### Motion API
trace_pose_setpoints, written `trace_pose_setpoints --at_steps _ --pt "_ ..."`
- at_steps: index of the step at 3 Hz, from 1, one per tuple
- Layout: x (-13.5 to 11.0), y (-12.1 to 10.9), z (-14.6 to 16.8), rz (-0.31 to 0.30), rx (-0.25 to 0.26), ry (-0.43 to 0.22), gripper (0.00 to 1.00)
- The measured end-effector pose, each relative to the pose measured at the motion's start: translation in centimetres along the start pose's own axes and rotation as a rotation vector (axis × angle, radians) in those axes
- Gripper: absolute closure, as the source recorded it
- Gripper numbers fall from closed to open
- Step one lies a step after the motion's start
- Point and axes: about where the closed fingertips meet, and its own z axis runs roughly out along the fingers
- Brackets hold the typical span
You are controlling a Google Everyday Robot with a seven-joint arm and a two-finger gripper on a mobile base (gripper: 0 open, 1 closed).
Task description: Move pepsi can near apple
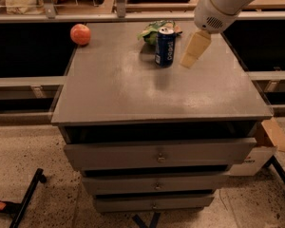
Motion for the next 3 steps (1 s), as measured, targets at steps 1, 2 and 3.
trace_pose_setpoints --at_steps 1,2,3 --pt "-0.9 -2.0 2.5 0.035 0.036 -0.048 0.0" --pt "-1.5 -4.2 4.9 0.088 0.049 -0.083 0.0" --pt "-2.6 -5.8 6.6 0.139 0.056 -0.13 0.0"
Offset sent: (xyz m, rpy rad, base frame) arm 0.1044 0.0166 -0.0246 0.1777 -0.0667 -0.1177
